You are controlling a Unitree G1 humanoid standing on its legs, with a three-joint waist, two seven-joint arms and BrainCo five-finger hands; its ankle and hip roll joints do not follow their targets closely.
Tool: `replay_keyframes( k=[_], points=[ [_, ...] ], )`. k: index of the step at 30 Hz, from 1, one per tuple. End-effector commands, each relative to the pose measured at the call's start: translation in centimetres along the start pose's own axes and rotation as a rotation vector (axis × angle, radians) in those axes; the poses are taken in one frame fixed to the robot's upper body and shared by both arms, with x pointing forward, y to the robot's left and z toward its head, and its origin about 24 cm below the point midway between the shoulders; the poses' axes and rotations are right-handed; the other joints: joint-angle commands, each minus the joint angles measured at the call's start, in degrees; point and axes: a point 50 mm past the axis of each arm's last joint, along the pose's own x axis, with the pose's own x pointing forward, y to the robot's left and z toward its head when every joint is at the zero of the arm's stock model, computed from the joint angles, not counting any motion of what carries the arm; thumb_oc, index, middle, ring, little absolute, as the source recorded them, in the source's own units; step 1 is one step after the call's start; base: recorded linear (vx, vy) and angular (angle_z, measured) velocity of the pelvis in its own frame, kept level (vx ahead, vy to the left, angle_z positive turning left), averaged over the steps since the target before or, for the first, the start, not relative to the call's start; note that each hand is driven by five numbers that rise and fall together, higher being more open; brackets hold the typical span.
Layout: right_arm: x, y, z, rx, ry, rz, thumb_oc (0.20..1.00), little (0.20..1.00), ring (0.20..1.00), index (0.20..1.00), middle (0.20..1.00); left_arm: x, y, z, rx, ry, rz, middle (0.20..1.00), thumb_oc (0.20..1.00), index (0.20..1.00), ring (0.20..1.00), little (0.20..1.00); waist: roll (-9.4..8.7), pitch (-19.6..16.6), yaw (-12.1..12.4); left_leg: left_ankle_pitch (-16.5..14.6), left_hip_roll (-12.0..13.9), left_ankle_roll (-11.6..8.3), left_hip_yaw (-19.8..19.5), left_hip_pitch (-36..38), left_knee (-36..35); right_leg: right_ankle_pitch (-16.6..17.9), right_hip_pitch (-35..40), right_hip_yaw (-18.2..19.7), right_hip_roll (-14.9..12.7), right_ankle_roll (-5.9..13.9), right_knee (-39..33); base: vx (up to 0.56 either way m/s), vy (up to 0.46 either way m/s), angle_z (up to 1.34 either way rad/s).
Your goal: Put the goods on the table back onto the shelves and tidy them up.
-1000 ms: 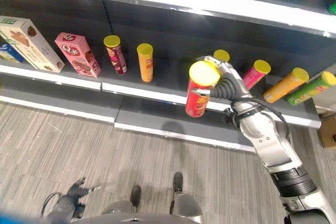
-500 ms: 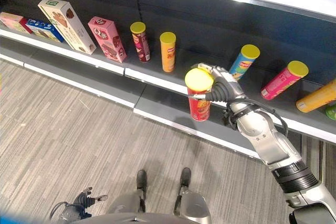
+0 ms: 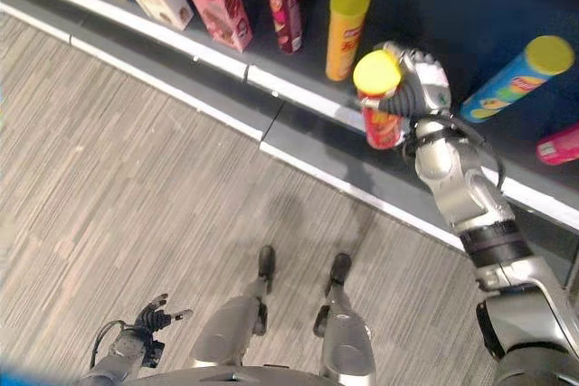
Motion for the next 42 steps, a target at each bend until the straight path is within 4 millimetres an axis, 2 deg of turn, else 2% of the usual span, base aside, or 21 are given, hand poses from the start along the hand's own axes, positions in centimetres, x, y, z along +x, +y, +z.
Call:
replay_keyframes(
  k=[1, 3, 6, 7, 9, 17, 21, 31, 42],
  points=[
    [1.7, -3.9, 1.6, -0.082, -0.096, -0.240, 0.200, 0.200, 0.200, 0.200, 0.200, 0.3, 2.1, 0.1, 0.039, 0.007, 0.059, 1.000, 1.000, 1.000, 1.000, 1.000, -2.28, -2.8, -0.4, -5.0, -1.1, -1.57, -1.2, 0.7, 0.3, -9.0, 0.8, 4.2, -3.0, 2.22, 2.2, 0.01, 0.012, 0.08],
    [1.8, -4.3, 1.2, -0.112, -0.078, -0.272, 0.200, 0.200, 0.200, 0.200, 0.200, 0.3, 2.0, 0.1, 0.041, 0.006, 0.057, 1.000, 1.000, 1.000, 1.000, 1.000, -1.91, -2.7, -0.3, -4.9, -1.2, -1.52, -1.5, 0.5, 0.3, -9.1, 0.6, 4.2, -3.1, 2.20, 2.3, 0.00, 0.013, 0.12],
    [2.7, -6.5, 0.0, -0.246, -0.040, -0.391, 0.200, 0.200, 0.200, 0.200, 0.200, 0.3, 2.0, 0.6, 0.062, -0.027, 0.057, 1.000, 1.000, 1.000, 1.000, 1.000, -0.40, -1.9, 0.3, -4.6, -1.5, -1.59, -2.0, -0.5, 0.3, -9.1, -0.3, 4.1, -3.5, 2.39, 2.8, 0.00, 0.007, 0.07],
    [2.7, -6.5, 0.0, -0.246, -0.040, -0.391, 0.200, 0.200, 0.200, 0.200, 0.200, 0.3, 2.0, 0.6, 0.062, -0.027, 0.057, 1.000, 1.000, 1.000, 1.000, 1.000, -0.39, -1.9, 0.3, -4.6, -1.5, -1.59, -2.0, -0.5, 0.3, -9.1, -0.3, 4.1, -3.5, 2.38, 2.8, 0.00, -0.010, 0.04],
    [2.6, -7.9, -0.3, -0.293, -0.033, -0.461, 0.200, 0.200, 0.200, 0.200, 0.200, 0.5, 1.6, 1.4, 0.063, -0.057, 0.053, 1.000, 1.000, 1.000, 1.000, 1.000, 0.29, -1.5, 0.2, -4.4, -1.6, -1.71, -2.5, -1.4, 0.3, -9.2, -0.8, 3.8, -3.7, 2.44, 3.1, 0.01, -0.013, 0.07],
    [2.7, -8.9, -1.4, -0.259, 0.030, -0.572, 0.200, 0.200, 0.200, 0.200, 0.200, 0.7, 1.6, 2.2, 0.072, -0.085, 0.062, 1.000, 1.000, 1.000, 1.000, 1.000, 0.69, -0.8, 0.5, -4.2, -1.8, -1.65, -2.6, -2.8, 0.3, -8.8, -2.1, 4.3, -3.9, 2.73, 2.8, 0.01, -0.006, 0.03],
    [3.0, -9.7, -1.6, -0.240, 0.060, -0.640, 0.200, 0.200, 0.200, 0.200, 0.200, 0.7, 1.4, 2.5, 0.082, -0.097, 0.062, 1.000, 1.000, 1.000, 1.000, 1.000, 1.55, -0.3, 0.9, -4.0, -2.2, -1.48, -3.2, -3.5, 0.3, -9.1, -2.7, 4.4, -4.2, 2.67, 3.4, 0.00, 0.000, 0.01],
    [3.9, -9.6, -1.4, -0.185, 0.082, -0.681, 0.200, 0.200, 0.200, 0.200, 0.200, 0.8, 1.6, 2.7, 0.071, -0.103, 0.082, 1.000, 1.000, 1.000, 1.000, 1.000, 1.93, 0.0, 1.5, -4.1, -2.5, -1.20, -3.8, -4.0, 0.3, -9.0, -3.7, 5.3, -4.3, 2.86, 3.9, 0.00, 0.000, 0.01],
    [4.4, -8.0, -1.3, -0.087, 0.116, -0.670, 0.200, 0.200, 0.200, 0.200, 0.200, 0.8, 1.6, 2.8, 0.049, -0.101, 0.097, 1.000, 1.000, 1.000, 1.000, 1.000, 2.05, 0.2, 1.9, -4.3, -2.7, -0.62, -3.8, -4.5, 0.3, -8.9, -5.3, 7.1, -4.3, 3.00, 4.5, 0.01, 0.009, -0.08]
  ],
)
